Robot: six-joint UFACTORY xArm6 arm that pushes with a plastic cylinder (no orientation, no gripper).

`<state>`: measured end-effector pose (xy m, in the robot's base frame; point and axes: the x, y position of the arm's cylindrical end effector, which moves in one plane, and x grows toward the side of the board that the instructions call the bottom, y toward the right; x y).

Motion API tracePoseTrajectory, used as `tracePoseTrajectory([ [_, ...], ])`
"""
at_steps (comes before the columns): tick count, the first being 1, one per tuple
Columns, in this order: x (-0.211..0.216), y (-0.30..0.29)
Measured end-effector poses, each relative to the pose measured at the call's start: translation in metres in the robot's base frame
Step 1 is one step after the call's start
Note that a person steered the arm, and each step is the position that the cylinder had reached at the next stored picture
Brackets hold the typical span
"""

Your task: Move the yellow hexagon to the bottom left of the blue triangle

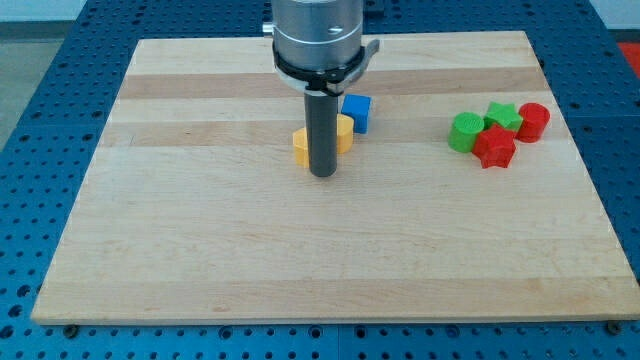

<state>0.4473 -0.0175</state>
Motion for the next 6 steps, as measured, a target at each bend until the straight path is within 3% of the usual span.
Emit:
tracePoseTrajectory([
  [2, 0.012, -0.013],
  [6, -0.022, -0.025],
])
